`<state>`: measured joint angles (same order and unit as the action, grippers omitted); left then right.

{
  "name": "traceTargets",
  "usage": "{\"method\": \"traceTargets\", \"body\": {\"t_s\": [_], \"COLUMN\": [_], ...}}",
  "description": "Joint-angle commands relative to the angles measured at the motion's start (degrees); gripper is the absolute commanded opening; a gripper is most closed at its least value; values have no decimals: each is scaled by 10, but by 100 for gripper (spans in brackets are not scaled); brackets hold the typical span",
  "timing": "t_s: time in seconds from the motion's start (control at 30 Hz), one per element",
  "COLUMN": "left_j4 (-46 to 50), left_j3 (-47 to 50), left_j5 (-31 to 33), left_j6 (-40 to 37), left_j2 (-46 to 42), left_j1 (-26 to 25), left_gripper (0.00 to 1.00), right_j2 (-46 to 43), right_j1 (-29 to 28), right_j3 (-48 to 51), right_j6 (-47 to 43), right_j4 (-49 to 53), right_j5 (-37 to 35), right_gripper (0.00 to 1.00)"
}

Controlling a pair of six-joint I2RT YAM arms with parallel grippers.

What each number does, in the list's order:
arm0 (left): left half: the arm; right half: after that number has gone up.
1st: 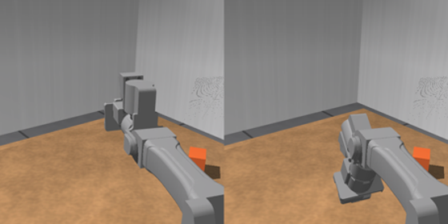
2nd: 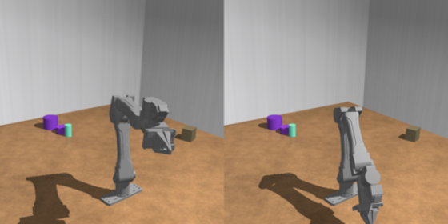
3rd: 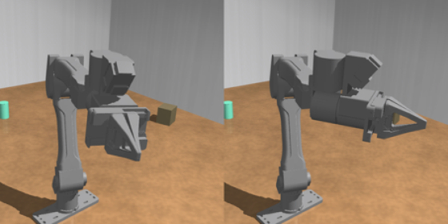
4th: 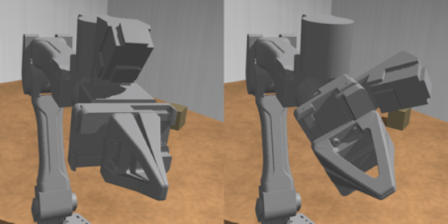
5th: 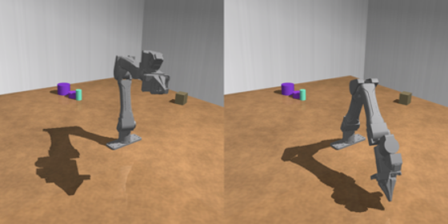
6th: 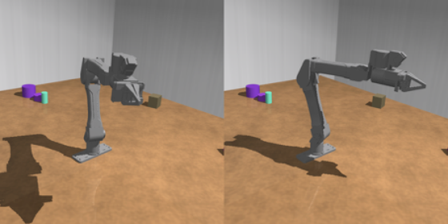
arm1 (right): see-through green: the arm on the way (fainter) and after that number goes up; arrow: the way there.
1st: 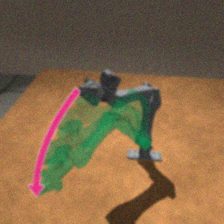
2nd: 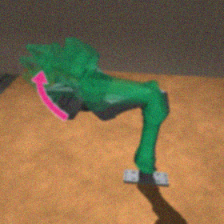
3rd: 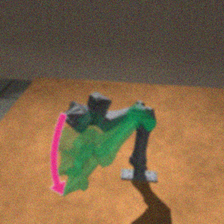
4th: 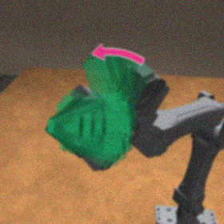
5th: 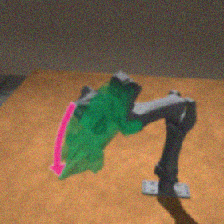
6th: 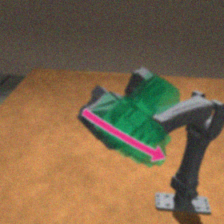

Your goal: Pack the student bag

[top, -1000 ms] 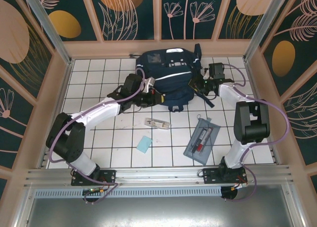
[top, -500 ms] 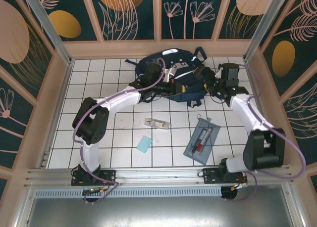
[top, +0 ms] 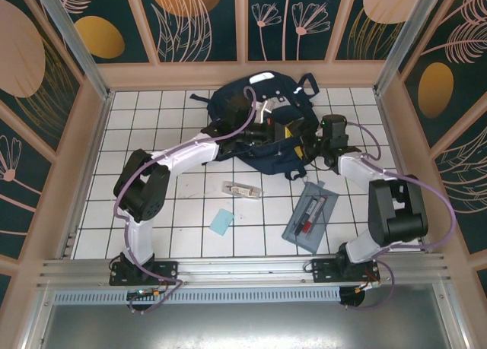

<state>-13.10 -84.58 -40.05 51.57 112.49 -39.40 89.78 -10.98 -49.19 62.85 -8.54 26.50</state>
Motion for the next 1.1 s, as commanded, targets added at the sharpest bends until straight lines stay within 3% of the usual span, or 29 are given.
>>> {"method": "traceTargets", "body": {"t_s": [0.0,0.13,0.27,0.33,0.4,0.43,0.5,0.63,0.8,1.07], "left_j4": [-40,10,79,121,133,130,110,92,164,205], "left_j3": [16,27,33,27,25,26,24,-2,-74,-113], "left_j5": [-10,9,48,71,85,90,96,149,222,214], "left_j6": [-2,-36,-89,-117,-121,-110,-85,-72,-104,-100], "left_j2": [-35,-45,-41,-33,-22,-15,-1,30,85,151], "left_j1": [-2,-2,-2,-1,-1,-1,-2,-2,-2,-3], "left_gripper": [0,0,2,30,49,57,62,63,61,56], "right_j2": [21,-7,-57,-89,-116,-130,-146,-139,-85,0], "right_j1": [-3,-4,-1,1,7,7,8,13,12,14], "right_j3": [1,1,-11,-10,-3,3,15,47,51,58], "right_j6": [18,-4,-55,-79,-95,-103,-116,-103,-88,-62], "right_j4": [-68,-42,43,87,118,132,149,119,88,23], "right_j5": [8,-15,-43,-58,-67,-76,-96,-88,-86,-86], "right_gripper": [75,74,81,86,89,89,90,89,89,87]}}
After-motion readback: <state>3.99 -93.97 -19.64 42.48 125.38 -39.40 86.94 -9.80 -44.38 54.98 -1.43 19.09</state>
